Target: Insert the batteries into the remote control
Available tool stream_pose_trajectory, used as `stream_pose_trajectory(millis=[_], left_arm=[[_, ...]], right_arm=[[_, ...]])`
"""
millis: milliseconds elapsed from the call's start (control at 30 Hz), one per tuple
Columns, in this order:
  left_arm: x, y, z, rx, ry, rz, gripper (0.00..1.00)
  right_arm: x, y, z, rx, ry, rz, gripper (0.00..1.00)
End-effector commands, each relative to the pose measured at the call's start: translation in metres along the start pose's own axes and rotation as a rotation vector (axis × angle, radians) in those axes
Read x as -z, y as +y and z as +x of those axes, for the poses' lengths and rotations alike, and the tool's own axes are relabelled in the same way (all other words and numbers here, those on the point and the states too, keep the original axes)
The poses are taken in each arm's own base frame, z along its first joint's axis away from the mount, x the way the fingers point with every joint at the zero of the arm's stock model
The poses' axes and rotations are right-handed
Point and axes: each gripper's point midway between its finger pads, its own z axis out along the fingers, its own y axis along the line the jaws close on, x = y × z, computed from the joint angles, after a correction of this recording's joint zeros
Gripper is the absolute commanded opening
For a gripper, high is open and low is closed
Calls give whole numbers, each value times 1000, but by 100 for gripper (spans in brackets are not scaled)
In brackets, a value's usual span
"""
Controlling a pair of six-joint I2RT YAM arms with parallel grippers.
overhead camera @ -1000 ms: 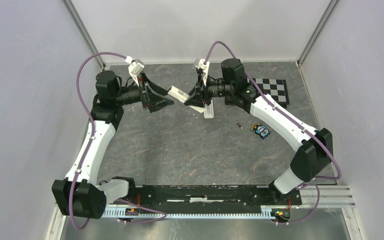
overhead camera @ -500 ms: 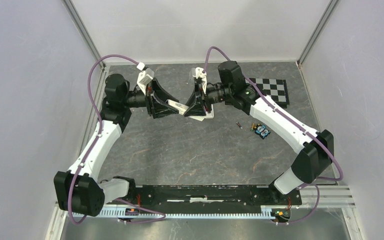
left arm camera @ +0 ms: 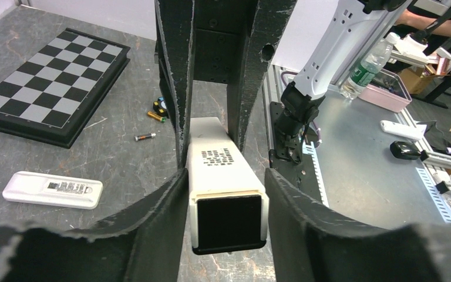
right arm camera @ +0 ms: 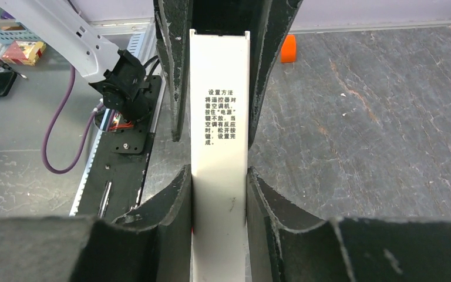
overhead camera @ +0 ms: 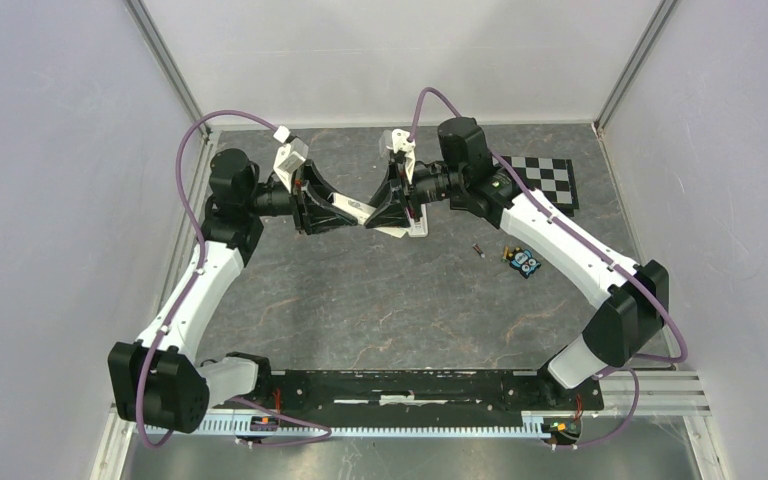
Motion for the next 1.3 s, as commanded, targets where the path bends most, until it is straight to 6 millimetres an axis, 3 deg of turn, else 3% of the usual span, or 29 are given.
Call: stream_pose_trajectory(millis=[0, 133, 300, 367, 467, 500, 567, 600, 700, 800, 933, 1000, 1100, 1267], left_arm=[[-1, -2, -6, -42, -10, 0, 39], [-1, 0, -11, -44, -28, -12, 26], [-3, 6, -16, -10, -52, -38, 38], [-3, 7, -15, -9, -52, -38, 37], [-3, 4, -13, -27, -50, -23, 17], [-2, 3, -12, -34, -50, -19, 6], [-2, 1, -12, -47, -48, -13, 2], [-2, 1, -11, -55, -46, -8, 2], [-1, 2, -14, -84, -53, -20, 2], [1, 6, -18, -113, -66, -47, 2], [3, 11, -24, -152, -86, -90, 2], [4, 15, -27, -169, -105, -125, 2], [6, 20, -34, -208, -152, -185, 2], [8, 19, -44, -252, -217, -210, 2]], right_arm=[[6, 5, -29, 96, -62, 5, 0], [6, 5, -29, 108, -60, 8, 0], [6, 2, -24, 111, -44, 25, 0], [6, 1, -22, 110, -40, 34, 0], [7, 0, -22, 111, -40, 40, 0], [8, 0, -24, 112, -40, 47, 0], [11, -1, -26, 115, -43, 63, 2], [14, -2, -27, 107, -48, 75, 13], [27, -13, -26, 36, -93, 132, 68], [49, -21, -29, -61, -195, 195, 89], [76, -15, -37, -239, -405, 201, 94], [86, -11, -40, -411, -533, 180, 95], [88, -12, -30, -691, -655, 140, 94], [80, -26, -12, -877, -640, 192, 93]])
